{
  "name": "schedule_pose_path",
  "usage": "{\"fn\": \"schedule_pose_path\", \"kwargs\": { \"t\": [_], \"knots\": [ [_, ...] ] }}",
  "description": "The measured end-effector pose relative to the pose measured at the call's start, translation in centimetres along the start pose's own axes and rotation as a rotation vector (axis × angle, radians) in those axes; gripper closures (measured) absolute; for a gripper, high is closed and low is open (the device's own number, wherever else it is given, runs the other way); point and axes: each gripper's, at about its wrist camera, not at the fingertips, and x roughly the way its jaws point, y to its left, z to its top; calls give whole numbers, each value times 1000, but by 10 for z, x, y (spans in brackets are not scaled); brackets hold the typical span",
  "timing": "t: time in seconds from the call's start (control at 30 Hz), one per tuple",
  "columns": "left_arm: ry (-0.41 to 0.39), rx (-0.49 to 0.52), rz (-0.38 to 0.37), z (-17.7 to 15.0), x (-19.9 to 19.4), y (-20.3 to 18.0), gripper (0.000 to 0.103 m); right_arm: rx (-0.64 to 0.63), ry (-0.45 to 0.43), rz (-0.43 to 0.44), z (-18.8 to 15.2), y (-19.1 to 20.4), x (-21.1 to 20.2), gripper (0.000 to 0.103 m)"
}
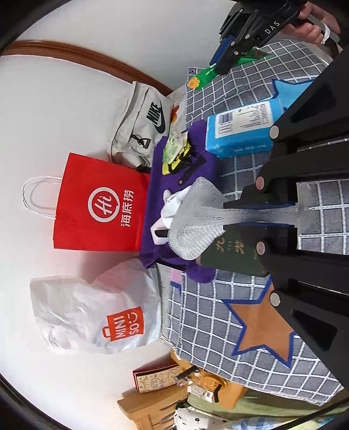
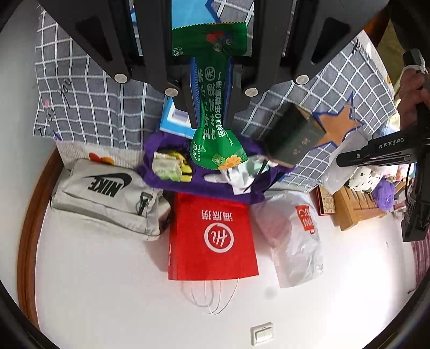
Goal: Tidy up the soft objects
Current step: 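Lift and carry the mesh bag and green packet toward the purple towel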
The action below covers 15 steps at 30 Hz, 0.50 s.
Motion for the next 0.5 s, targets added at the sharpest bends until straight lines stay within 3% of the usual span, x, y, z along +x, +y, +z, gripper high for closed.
{"fn": "schedule_pose_path", "kwargs": {
  "t": [0.5],
  "knots": [
    [36, 11, -3, 43, 49, -6, 95, 20, 0, 4, 43, -8, 45, 87]
  ]
}}
